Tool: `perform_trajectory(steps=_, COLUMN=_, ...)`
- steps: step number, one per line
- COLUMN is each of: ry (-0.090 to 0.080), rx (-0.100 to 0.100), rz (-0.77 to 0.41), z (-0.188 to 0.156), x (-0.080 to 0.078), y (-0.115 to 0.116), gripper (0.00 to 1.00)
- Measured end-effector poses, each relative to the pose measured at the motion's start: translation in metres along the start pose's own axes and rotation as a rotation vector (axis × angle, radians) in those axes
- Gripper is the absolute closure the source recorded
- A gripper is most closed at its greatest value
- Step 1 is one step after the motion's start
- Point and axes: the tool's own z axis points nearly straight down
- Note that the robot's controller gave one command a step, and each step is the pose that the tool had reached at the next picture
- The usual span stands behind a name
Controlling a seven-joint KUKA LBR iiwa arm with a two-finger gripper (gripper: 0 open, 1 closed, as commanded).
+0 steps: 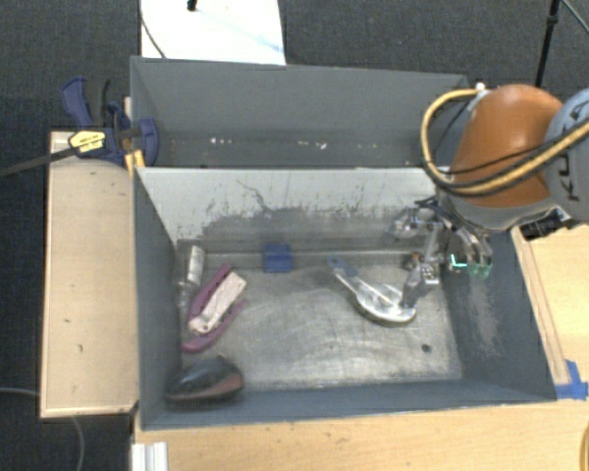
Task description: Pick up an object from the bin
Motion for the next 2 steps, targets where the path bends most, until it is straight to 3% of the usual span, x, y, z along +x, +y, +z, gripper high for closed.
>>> perform_trajectory(steps=1, ry=0.000, rx=-0.001, rz=-0.139, z=0.0779, x=0.0432, y=0.0115, gripper=0.00)
perform_trajectory(steps=2, ry=-0.008, rx=0.001, rz=-0.140, z=0.0747, x=0.0406, y=0.0111, gripper=1.00)
